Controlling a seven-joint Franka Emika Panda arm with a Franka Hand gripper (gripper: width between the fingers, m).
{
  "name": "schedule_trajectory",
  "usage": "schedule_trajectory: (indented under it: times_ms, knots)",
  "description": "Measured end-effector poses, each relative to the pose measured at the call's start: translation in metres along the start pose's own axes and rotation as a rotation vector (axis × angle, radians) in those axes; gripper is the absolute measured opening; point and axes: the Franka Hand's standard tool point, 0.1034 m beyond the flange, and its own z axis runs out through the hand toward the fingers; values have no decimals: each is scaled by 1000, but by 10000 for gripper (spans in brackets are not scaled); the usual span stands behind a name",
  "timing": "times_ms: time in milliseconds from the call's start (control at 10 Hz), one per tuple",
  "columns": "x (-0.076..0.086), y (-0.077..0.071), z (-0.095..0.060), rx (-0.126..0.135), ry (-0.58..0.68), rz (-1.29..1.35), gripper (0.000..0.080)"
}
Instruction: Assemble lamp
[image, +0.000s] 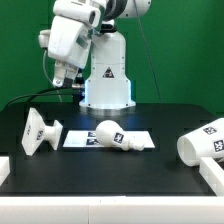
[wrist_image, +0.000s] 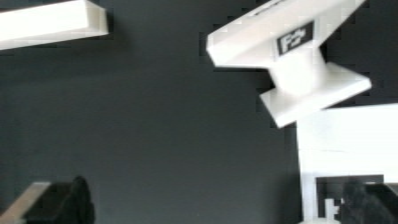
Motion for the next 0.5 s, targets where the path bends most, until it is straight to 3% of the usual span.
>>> schedule_trajectory:
  times_ms: [400,500]
  knots:
    - [0,-3,6,15,-1,-17,700]
    - [0,-6,7,14,-12,-123,700]
